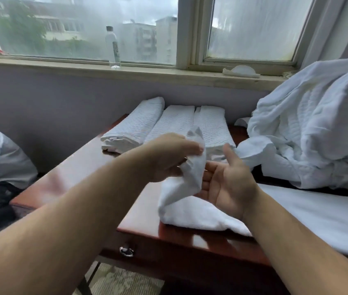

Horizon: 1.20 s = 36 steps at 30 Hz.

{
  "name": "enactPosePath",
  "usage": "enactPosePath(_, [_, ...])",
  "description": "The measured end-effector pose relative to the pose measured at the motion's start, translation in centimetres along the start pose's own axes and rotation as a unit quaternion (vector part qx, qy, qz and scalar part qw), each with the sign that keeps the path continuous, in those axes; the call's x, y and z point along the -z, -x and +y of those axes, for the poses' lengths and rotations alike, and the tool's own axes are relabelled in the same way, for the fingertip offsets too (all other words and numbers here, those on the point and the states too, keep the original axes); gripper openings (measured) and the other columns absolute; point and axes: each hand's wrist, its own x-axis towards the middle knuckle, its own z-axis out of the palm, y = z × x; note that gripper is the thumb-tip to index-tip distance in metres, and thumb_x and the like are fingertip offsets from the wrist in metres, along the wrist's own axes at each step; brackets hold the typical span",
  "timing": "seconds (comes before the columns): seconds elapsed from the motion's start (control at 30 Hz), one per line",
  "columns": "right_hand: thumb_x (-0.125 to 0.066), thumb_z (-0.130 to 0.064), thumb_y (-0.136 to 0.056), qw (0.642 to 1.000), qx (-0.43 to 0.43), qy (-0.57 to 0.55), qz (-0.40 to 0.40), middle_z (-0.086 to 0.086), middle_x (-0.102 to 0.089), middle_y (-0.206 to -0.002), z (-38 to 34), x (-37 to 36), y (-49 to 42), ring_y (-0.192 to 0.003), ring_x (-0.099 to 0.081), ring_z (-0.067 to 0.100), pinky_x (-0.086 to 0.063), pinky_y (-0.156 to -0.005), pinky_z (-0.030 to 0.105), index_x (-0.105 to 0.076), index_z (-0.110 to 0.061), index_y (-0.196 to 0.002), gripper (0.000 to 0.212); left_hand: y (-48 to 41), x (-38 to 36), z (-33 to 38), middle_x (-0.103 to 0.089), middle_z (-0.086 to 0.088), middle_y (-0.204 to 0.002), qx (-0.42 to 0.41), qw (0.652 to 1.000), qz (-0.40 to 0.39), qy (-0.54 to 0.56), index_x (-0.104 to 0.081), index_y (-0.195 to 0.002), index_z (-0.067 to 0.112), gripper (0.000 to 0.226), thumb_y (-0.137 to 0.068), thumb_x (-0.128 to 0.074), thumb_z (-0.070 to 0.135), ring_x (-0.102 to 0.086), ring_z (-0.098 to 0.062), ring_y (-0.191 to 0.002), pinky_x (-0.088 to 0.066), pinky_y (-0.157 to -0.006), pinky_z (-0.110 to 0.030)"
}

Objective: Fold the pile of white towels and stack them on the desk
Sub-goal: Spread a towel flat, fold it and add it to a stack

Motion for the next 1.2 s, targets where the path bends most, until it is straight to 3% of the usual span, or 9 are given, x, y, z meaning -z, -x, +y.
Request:
enactPosePath(0.13, [-0.027,-0.083,-0.089,0.990,0.040,-0.127,-0.049,0.022,-0.057,-0.141,-1.5,4.4,4.2,-0.131,-0.056,0.039,-0.050,-0.103,0.053,-0.059,-0.003,-0.139,0.100,-2.0,-6.1,0.9,-0.070,-0.014,-0.091,0.036,0.993,-0.106,-0.046,-0.065,-0.117,0.003,0.036,-0.098,-0.050,0.030,-0.059,-0.024,-0.072,-0.048,-0.059,-0.030])
enactPosePath(0.2, [-0.029,-0.081,-0.092,0.983,0.046,-0.173,-0.037,0.023,-0.056,-0.143,-1.8,6.5,6.0,-0.131,-0.056,0.040,-0.049,-0.105,0.054,-0.058,-0.004,-0.140,0.095,-3.1,-7.8,0.3,-0.073,-0.006,-0.093,-0.029,0.989,-0.112,-0.092,-0.065,-0.122,0.013,0.030,-0.100,-0.047,0.022,-0.063,-0.018,-0.076,-0.048,-0.059,-0.025])
enactPosePath(0.33, [-0.041,-0.062,-0.098,0.993,0.011,-0.081,0.081,0.026,-0.060,-0.136,-2.3,9.9,7.7,-0.120,-0.064,0.035,-0.056,-0.097,0.043,-0.061,0.005,-0.133,0.079,-4.5,-8.5,-3.0,-0.067,0.005,-0.114,-0.202,0.922,0.038,-0.329,-0.063,-0.129,0.026,0.037,-0.101,-0.046,0.009,-0.061,-0.006,-0.094,-0.045,-0.077,-0.019])
enactPosePath(0.43, [-0.059,-0.030,-0.097,0.988,-0.012,-0.001,0.152,0.026,-0.065,-0.127,-2.1,10.7,7.0,-0.102,-0.067,0.034,-0.054,-0.092,0.042,-0.065,0.010,-0.125,0.050,-4.8,-7.8,-6.5,-0.052,-0.002,-0.146,-0.177,0.871,0.008,-0.457,-0.048,-0.146,0.024,0.044,-0.104,-0.048,0.035,-0.046,-0.018,-0.134,-0.034,-0.109,-0.029])
enactPosePath(0.53, [-0.066,-0.014,-0.096,0.972,0.000,0.095,0.215,0.021,-0.075,-0.099,-1.7,10.9,6.0,-0.079,-0.073,0.027,-0.060,-0.070,0.033,-0.071,0.006,-0.103,0.021,-4.5,-8.4,-8.9,-0.026,0.000,-0.165,-0.124,0.823,-0.039,-0.553,-0.022,-0.159,0.027,0.069,-0.100,-0.032,0.061,-0.022,-0.021,-0.150,-0.016,-0.123,-0.038])
enactPosePath(0.7, [-0.066,-0.001,-0.094,0.941,0.036,0.230,0.247,0.019,-0.075,-0.093,-2.2,11.5,5.9,-0.082,-0.073,0.028,-0.060,-0.074,0.036,-0.069,-0.001,-0.093,0.004,-4.1,-9.2,-9.3,-0.013,0.005,-0.168,-0.137,0.831,-0.023,-0.539,-0.008,-0.162,0.030,0.071,-0.101,-0.027,0.061,-0.010,-0.013,-0.153,-0.004,-0.121,-0.030])
enactPosePath(0.83, [-0.059,0.004,-0.096,0.943,0.120,0.209,0.231,0.015,-0.077,-0.097,-5.3,14.2,9.3,-0.086,-0.076,0.026,-0.063,-0.071,0.035,-0.071,-0.006,-0.104,0.017,-4.0,-10.5,-7.4,-0.009,0.008,-0.169,-0.186,0.827,-0.016,-0.530,-0.008,-0.161,0.032,0.074,-0.096,-0.021,0.066,-0.002,-0.008,-0.153,0.003,-0.120,-0.023])
enactPosePath(1.03, [-0.057,0.001,-0.096,0.911,0.144,0.193,0.336,0.020,-0.073,-0.095,-10.6,22.8,17.6,-0.086,-0.072,0.029,-0.061,-0.073,0.036,-0.074,-0.001,-0.101,0.017,-5.2,-16.5,-5.1,-0.007,0.013,-0.168,-0.243,0.811,-0.082,-0.526,-0.008,-0.160,0.039,0.069,-0.099,-0.025,0.064,0.000,-0.006,-0.153,0.002,-0.119,-0.024])
enactPosePath(1.2, [-0.058,-0.006,-0.093,0.801,0.045,0.399,0.444,0.019,-0.071,-0.081,-10.4,28.3,22.1,-0.069,-0.066,0.021,-0.051,-0.066,0.035,-0.067,0.002,-0.087,0.014,-7.1,-21.0,-5.8,0.000,0.006,-0.170,-0.196,0.784,-0.151,-0.570,-0.003,-0.160,0.039,0.070,-0.100,-0.028,0.064,0.003,-0.014,-0.155,-0.001,-0.125,-0.035])
